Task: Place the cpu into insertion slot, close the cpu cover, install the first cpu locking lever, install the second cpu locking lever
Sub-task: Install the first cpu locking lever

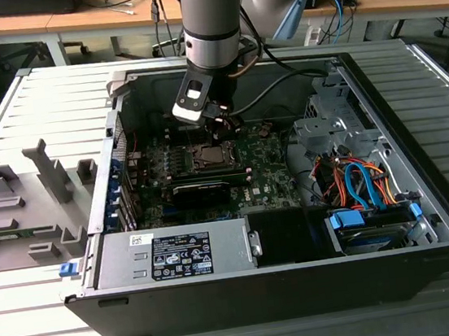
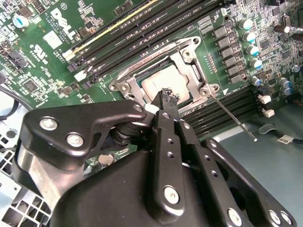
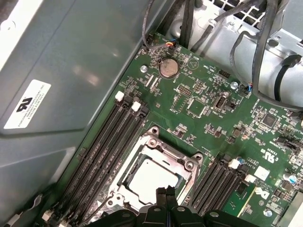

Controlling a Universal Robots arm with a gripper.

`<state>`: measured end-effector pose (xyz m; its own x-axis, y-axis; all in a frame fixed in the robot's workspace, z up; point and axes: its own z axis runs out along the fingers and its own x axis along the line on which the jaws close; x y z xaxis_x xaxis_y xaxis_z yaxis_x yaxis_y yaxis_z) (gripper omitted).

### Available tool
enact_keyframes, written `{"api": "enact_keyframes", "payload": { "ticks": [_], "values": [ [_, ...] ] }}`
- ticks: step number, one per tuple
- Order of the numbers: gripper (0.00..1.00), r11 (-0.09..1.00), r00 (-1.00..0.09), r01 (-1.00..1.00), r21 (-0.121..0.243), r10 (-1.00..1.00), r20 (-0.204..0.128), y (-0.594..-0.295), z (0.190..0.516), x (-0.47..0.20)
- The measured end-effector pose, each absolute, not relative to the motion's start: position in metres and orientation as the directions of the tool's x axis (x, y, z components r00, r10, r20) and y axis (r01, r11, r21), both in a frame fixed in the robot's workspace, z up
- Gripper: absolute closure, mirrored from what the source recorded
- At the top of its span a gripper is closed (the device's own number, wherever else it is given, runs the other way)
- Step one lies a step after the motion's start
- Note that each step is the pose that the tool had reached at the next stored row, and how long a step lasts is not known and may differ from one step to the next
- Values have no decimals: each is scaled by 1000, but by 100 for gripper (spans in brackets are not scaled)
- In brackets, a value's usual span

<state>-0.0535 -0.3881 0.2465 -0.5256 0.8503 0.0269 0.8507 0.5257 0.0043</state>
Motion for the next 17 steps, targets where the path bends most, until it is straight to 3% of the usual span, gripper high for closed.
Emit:
{"api": "enact_keyframes", "payload": {
  "ticks": [17],
  "values": [
    [89, 554, -554, 833, 4, 832, 27, -388, 247, -54]
  ]
}}
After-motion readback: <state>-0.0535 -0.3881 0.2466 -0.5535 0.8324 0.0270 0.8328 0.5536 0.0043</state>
